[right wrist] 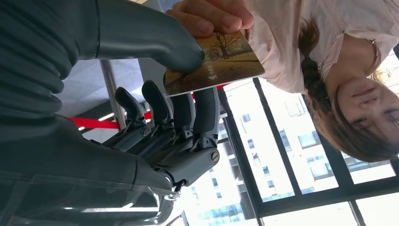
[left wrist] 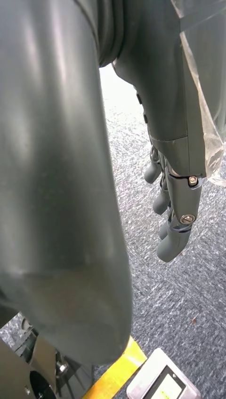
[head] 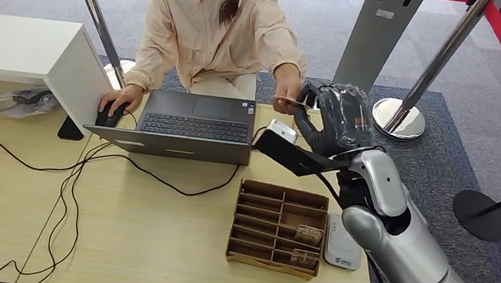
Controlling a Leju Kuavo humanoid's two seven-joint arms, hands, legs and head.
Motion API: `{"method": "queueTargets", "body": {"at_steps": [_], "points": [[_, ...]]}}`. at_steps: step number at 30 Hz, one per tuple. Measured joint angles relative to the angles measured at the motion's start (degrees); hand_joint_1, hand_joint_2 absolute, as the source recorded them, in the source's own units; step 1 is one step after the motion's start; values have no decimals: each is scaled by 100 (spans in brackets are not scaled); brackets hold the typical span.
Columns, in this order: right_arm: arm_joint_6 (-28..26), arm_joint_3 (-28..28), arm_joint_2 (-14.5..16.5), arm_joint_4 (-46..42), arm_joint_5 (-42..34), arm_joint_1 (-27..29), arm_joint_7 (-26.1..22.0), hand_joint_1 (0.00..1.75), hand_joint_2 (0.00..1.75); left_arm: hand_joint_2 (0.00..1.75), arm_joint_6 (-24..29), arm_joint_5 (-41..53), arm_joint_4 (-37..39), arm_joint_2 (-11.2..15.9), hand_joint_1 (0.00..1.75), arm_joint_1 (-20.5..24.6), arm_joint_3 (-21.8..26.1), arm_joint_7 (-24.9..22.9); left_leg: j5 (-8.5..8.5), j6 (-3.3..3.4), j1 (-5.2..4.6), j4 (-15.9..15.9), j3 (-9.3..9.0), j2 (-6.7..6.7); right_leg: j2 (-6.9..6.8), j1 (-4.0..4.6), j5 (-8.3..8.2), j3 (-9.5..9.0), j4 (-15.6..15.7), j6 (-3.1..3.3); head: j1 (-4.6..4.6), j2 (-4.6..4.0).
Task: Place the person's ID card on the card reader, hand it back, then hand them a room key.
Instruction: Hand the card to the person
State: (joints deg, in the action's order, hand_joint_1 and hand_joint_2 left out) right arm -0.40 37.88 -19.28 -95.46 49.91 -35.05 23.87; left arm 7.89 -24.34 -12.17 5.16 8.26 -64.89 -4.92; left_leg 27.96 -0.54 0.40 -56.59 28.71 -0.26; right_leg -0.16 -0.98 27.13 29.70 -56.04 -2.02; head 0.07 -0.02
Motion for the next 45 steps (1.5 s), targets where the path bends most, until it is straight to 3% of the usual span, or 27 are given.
{"method": "queueTargets", "body": {"at_steps": [2, 4, 6, 17, 26, 36, 42, 45], "points": [[-17, 33, 32, 45, 7, -11, -10, 117, 175, 0, 0, 1, 0, -7, 0, 0, -3, 1, 1, 0, 0, 0, 1, 0, 0, 0, 0, 1, 0, 0, 1, 1], [-27, 66, 61, 89, 15, -21, -25, 50, 175, 0, 1, 1, 0, -13, 0, 0, -8, 5, 1, 1, 0, 0, 1, 0, 0, 0, 0, 1, 0, 0, 1, 1], [-40, 96, 89, 127, 18, -27, -41, 0, 175, 0, 5, 1, 0, -18, 0, 0, -16, 10, 1, 1, 0, 0, 1, 0, 0, 0, 0, 1, 0, 0, 1, 0], [-374, 167, 189, 142, -15, 32, -102, 0, 175, 0, 5, -30, 0, -38, 0, -4, -34, -4, 1, 1, 0, 0, -3, 1, 0, 0, 0, 1, 0, 0, 0, 0], [-738, 30, 104, -379, -27, 447, -43, 0, 175, 0, 13, -138, 0, -40, 0, -16, -35, -33, 1, 1, -1, 0, -5, 1, 0, 0, 0, 4, 1, 0, 1, 0], [-1864, -586, -175, -1452, -277, 1684, -127, 0, 175, 0, 104, -366, 1, -40, 0, -49, -31, -86, 7, 1, -1, -1, -9, 2, 3, 0, 3, 5, 4, -2, 1, 0], [-3021, -1175, -193, -1907, -1038, 2691, -647, 0, 175, 0, 175, -497, 0, -40, 0, -76, -13, -104, 12, 0, 0, 0, -11, 1, 3, 0, 10, -1, 6, -4, 0, 0], [-3340, -1426, -187, -2010, -1373, 3109, -859, 0, 175, 0, 205, -550, 0, -40, 0, -79, 5, -111, 13, 0, -1, 0, -10, 0, 2, 0, 12, -2, 6, -5, 1, 0]]}}
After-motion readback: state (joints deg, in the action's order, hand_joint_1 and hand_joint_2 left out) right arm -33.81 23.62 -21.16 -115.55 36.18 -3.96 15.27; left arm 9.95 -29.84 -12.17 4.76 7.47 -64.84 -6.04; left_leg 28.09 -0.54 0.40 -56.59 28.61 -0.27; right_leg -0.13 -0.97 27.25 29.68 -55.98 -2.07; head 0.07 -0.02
